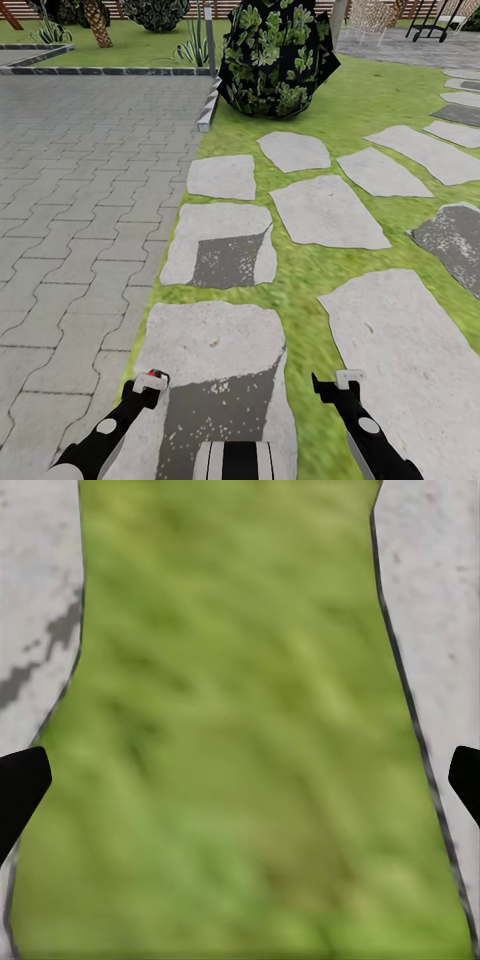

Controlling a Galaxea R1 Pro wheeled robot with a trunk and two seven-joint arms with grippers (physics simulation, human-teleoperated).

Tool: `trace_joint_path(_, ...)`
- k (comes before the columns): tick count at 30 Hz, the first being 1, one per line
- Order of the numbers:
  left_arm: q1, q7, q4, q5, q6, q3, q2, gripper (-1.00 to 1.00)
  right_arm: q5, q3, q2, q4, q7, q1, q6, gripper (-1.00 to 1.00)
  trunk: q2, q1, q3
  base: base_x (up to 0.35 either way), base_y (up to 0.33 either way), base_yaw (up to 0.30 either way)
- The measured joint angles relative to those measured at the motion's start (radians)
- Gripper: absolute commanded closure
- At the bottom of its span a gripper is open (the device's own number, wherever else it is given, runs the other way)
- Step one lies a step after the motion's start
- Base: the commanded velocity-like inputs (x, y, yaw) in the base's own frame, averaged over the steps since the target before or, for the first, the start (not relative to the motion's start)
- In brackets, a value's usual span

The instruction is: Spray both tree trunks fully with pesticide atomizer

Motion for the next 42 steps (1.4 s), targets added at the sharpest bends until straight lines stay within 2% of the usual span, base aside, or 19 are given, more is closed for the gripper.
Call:
trace_joint_path(19,0.0,0.001,0.0,-0.002,-0.001,-0.001,0.0,1.0,0.0,0.0,0.0,0.0,0.0,0.0,0.0,-1.0,0.0,0.0,0.0,0.0,0.0,0.0)
trace_joint_path(42,0.0,0.002,-0.002,0.001,0.006,0.002,0.002,1.0,0.001,0.005,0.003,-0.002,0.0,0.0,0.0,-1.0,0.005,-0.01,0.089,0.0,0.0,0.0)
